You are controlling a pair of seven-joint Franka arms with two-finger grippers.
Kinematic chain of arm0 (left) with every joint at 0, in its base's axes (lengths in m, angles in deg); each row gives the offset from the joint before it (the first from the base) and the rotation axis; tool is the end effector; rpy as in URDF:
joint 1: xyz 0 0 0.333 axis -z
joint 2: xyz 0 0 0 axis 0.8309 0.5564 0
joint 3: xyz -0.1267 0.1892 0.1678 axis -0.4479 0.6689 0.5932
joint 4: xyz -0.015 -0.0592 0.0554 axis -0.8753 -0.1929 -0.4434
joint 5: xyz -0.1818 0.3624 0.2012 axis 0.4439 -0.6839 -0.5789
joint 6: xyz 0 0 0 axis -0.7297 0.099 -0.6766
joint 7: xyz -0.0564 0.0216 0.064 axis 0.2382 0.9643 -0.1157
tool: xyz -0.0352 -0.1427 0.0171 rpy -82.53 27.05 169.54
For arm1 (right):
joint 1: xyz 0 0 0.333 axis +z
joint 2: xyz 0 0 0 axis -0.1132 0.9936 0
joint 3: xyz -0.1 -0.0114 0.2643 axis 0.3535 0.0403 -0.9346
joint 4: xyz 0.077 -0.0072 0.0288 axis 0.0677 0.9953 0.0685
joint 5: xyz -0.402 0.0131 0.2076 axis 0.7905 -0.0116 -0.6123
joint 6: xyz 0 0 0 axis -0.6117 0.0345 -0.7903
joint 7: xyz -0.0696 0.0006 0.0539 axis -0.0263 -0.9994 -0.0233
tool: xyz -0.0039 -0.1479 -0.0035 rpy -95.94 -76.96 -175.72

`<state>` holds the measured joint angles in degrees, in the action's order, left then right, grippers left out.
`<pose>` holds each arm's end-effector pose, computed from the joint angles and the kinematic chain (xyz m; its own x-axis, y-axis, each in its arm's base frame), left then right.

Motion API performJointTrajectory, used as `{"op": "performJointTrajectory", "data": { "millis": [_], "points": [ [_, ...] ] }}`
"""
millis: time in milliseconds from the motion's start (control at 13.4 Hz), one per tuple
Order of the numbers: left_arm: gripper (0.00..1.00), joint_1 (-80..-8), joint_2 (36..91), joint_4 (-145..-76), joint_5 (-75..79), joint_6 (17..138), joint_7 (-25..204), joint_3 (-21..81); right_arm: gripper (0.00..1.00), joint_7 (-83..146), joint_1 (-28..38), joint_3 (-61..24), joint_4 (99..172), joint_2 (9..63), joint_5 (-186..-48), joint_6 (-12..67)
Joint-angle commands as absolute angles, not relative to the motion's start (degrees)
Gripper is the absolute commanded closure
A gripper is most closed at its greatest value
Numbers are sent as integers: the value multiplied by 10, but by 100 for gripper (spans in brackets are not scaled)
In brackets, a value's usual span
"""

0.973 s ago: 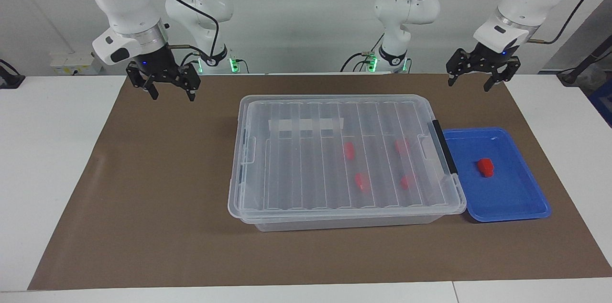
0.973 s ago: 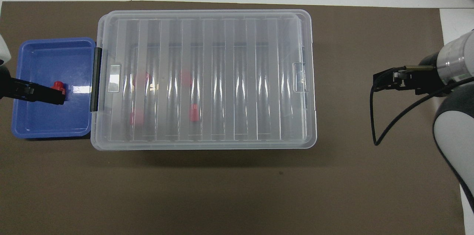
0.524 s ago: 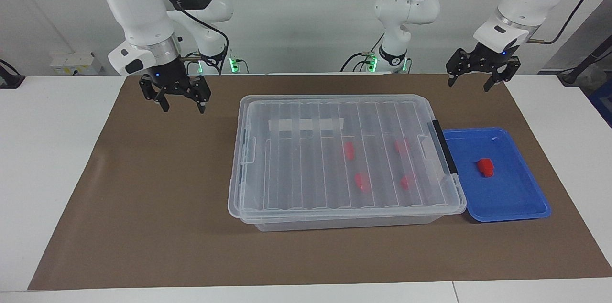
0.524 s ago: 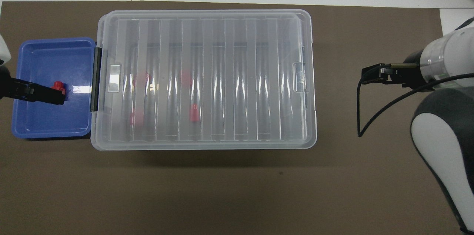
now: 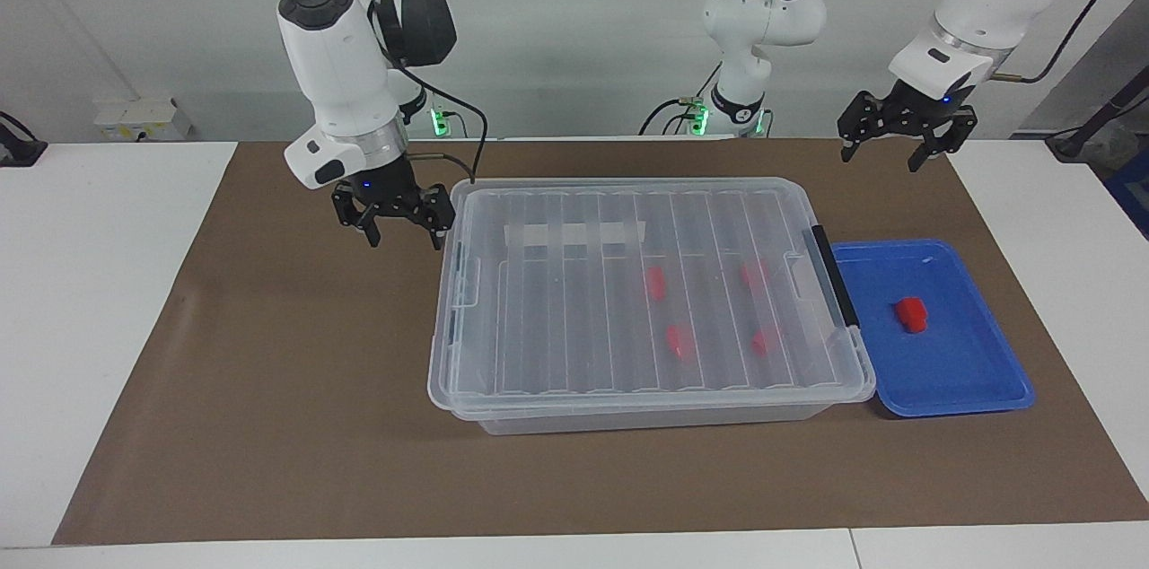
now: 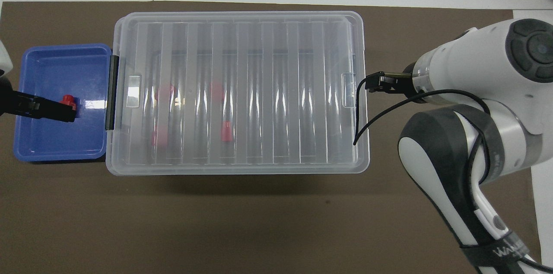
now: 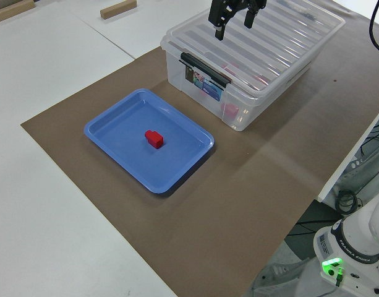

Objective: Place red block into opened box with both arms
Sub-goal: 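Move the right gripper to the clear lid's end handle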

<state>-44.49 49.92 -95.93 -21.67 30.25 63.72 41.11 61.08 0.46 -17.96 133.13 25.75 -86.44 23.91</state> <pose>0.5972 -0.0440 0.5469 0.9677 -0.2519 0.0072 -0.2520 -0.9672 0.0334 0.6436 0.1570 0.4259 0.9833 -0.1421 0.1140 -0.1365 -0.9891 -0.0557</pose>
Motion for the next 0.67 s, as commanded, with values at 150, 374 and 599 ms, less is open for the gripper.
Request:
{"op": "performJointTrajectory", "data": {
  "millis": [150, 374, 599],
  "points": [
    [0, -439, 483, -978, -227, 314, 645, 415, 4, 621, 20, -180, 1364, 252, -865, 274],
    [0, -439, 483, -978, -227, 313, 645, 415, 4, 624, 23, -180, 1370, 271, -865, 310],
    [0, -440, 483, -978, -227, 314, 645, 415, 4, 619, 23, -180, 1382, 267, -858, 302]
  ]
}}
